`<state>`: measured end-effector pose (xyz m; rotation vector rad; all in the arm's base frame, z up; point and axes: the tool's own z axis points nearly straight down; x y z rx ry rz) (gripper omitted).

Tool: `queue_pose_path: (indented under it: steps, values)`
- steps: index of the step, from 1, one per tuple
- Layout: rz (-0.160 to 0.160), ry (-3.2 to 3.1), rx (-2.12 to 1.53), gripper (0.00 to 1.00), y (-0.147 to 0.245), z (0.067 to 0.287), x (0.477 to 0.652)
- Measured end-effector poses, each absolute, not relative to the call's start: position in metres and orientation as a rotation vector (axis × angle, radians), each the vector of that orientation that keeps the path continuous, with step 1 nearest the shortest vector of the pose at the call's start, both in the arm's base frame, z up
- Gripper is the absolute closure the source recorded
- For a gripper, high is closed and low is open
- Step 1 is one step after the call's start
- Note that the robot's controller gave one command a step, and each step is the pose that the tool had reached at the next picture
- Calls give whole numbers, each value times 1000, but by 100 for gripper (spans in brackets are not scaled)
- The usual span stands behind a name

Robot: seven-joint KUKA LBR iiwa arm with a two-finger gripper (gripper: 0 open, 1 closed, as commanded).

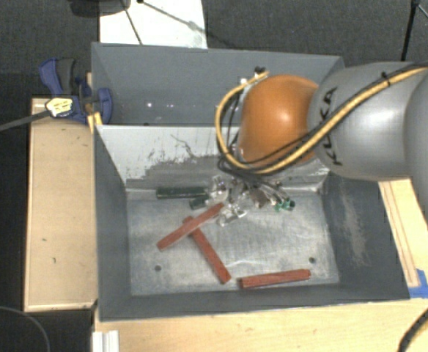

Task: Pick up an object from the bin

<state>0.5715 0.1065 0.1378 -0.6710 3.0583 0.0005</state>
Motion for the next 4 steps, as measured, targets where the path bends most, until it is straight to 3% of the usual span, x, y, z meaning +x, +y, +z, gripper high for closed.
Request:
queue_pose_path:
  steps: [1, 2, 3, 4]
  values:
    - [2, 3034, -796, 100, 72, 79, 574]
    - [8, 3037, -786, 100, 62, 72, 575]
    - [-1, 3002, -902, 100, 69, 89, 560]
    - [-1, 2980, -965, 100, 85, 249, 579]
